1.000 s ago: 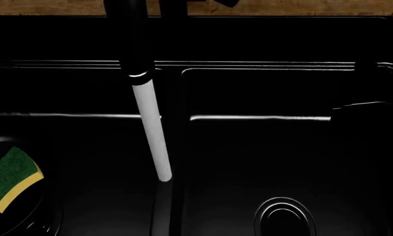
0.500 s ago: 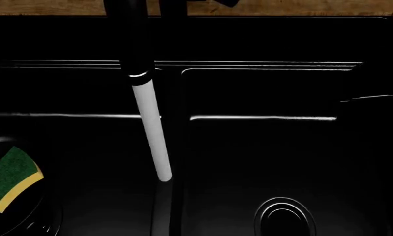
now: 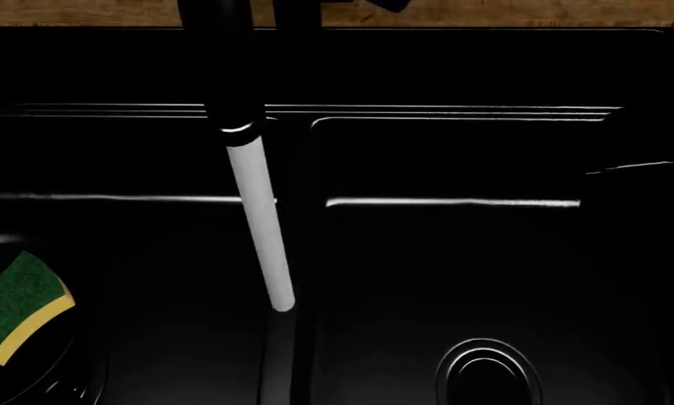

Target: Pick the pan and sponge and place them into the sink. Then turn on the water.

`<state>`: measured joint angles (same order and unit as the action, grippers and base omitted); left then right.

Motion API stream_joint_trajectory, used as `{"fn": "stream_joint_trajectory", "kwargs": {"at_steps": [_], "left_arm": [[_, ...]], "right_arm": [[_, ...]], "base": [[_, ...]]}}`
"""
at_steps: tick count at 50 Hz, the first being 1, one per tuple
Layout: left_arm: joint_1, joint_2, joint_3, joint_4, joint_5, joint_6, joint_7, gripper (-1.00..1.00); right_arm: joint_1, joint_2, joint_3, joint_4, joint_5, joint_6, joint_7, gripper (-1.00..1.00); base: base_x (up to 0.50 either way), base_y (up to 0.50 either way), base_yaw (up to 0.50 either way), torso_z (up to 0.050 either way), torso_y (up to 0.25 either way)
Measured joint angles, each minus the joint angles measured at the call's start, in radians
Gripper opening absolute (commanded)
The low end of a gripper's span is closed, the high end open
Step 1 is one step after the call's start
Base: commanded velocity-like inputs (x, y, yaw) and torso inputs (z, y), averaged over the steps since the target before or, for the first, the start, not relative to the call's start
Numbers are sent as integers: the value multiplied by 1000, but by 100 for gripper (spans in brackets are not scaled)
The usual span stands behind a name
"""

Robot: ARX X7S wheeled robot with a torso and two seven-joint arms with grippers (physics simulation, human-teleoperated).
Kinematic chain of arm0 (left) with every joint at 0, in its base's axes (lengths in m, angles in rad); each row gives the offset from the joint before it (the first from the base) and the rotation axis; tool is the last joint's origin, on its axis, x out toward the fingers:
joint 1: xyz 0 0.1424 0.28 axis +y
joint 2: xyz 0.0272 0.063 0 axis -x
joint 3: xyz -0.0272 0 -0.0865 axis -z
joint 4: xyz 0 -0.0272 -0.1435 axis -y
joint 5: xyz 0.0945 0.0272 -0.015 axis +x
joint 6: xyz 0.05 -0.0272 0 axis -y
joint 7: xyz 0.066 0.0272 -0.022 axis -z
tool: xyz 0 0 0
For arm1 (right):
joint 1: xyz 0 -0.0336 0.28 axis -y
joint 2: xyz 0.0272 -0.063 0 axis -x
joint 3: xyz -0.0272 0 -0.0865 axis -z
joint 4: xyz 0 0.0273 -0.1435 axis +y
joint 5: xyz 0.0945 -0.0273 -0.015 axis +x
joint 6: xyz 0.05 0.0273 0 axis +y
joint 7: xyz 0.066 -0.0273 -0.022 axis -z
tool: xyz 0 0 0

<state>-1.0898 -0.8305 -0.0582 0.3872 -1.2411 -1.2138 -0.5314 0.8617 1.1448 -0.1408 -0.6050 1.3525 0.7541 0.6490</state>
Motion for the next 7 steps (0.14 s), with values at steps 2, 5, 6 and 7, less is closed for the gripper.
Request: {"fn": "stream_joint_trajectory", "kwargs": {"at_steps": [2,5,6,7], "left_arm": [[5,-6,-6,3,-6,-1,-1,100],[13,-11,-15,8,-13,-2,-5,100],[15,-14,-18,9,-16,-3,-6,100],[17,-17,-22,10,-19,-3,-6,100]], "right_arm": [[-1,0,1,-1,-2,-1,2,100],[-5,-2,4,-1,-4,-5,6,100],[-7,-2,6,-1,-5,-7,7,100],[-8,-3,7,-1,-6,-9,9,100]], "base": [[0,0,0,0,0],[0,0,0,0,0],[0,0,0,0,0],[0,0,0,0,0]]}}
